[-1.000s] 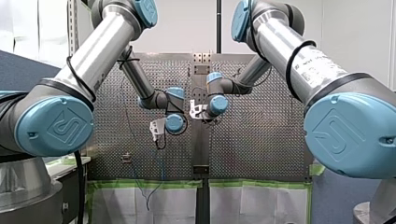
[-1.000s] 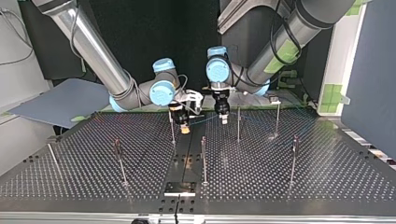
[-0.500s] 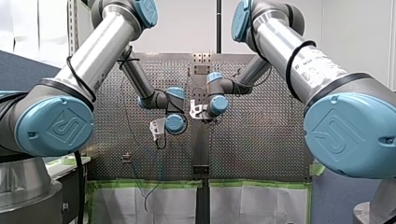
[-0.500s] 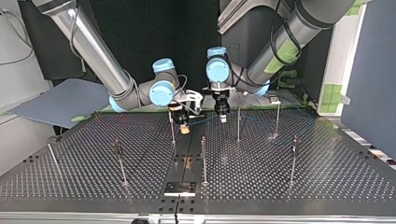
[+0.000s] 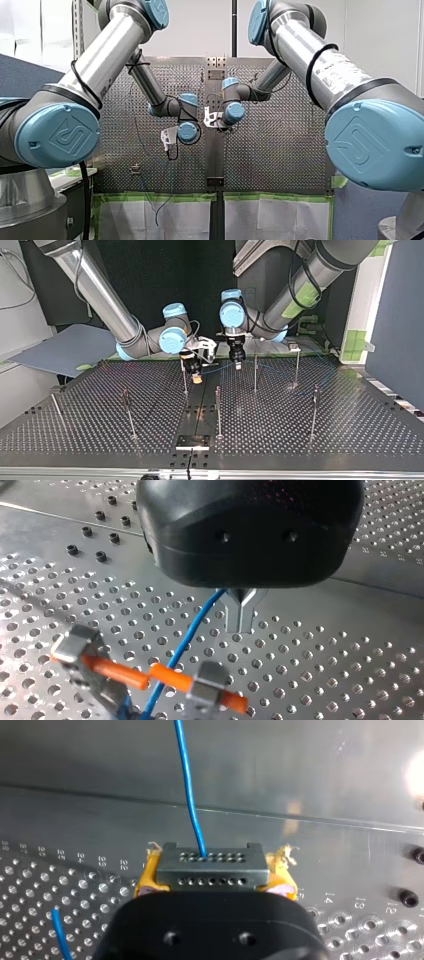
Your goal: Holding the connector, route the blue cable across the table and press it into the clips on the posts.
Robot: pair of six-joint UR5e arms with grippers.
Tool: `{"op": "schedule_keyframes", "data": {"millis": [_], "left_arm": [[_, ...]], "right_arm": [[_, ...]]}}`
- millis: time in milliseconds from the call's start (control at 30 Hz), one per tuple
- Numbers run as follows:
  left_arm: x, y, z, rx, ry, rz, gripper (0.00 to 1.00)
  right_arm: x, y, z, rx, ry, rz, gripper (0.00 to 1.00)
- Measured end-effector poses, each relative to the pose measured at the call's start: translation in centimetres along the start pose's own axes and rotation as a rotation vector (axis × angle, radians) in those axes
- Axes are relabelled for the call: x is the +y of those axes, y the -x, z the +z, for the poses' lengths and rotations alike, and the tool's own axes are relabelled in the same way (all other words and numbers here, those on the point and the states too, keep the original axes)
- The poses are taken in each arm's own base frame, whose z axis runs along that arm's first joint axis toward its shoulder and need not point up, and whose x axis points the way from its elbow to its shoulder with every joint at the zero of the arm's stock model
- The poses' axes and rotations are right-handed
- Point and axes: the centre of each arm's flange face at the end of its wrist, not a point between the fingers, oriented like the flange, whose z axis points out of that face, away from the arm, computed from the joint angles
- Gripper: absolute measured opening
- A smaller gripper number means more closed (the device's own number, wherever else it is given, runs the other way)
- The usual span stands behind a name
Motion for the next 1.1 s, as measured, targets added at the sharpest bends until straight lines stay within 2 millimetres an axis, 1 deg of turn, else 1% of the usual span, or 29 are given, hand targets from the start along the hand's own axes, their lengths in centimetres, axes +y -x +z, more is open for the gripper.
{"op": "schedule_keyframes", "data": {"millis": [133, 200, 333, 433, 800, 867, 1100], "left_arm": [[-0.1, 0.0, -0.2, 0.007, 0.002, 0.001, 0.00], [-0.2, 0.0, -0.4, 0.013, 0.002, 0.003, 0.00], [-0.4, 0.5, -0.8, 0.021, -0.001, 0.003, 0.00], [-0.9, 1.4, -1.2, 0.022, -0.006, 0.002, 0.00], [-2.3, 6.3, -2.7, -0.004, -0.030, -0.007, 0.00], [-2.5, 7.2, -3.1, -0.005, -0.034, -0.003, 0.00], [-3.3, 10.3, -4.3, -0.024, -0.050, -0.003, 0.00]], "right_arm": [[0.0, -0.1, 0.0, 0.000, 0.000, -0.003, 0.00], [0.1, -0.5, -0.2, 0.003, 0.001, -0.004, 0.00], [0.2, -2.3, -0.8, 0.024, 0.001, 0.000, 0.00], [0.2, -3.9, -1.4, 0.040, 0.001, 0.004, 0.00], [0.1, -9.5, -4.9, 0.051, -0.003, 0.002, 0.00], [0.2, -10.1, -5.5, 0.045, -0.003, 0.001, 0.00], [0.8, -10.8, -6.8, 0.025, 0.005, 0.015, 0.00]]}}
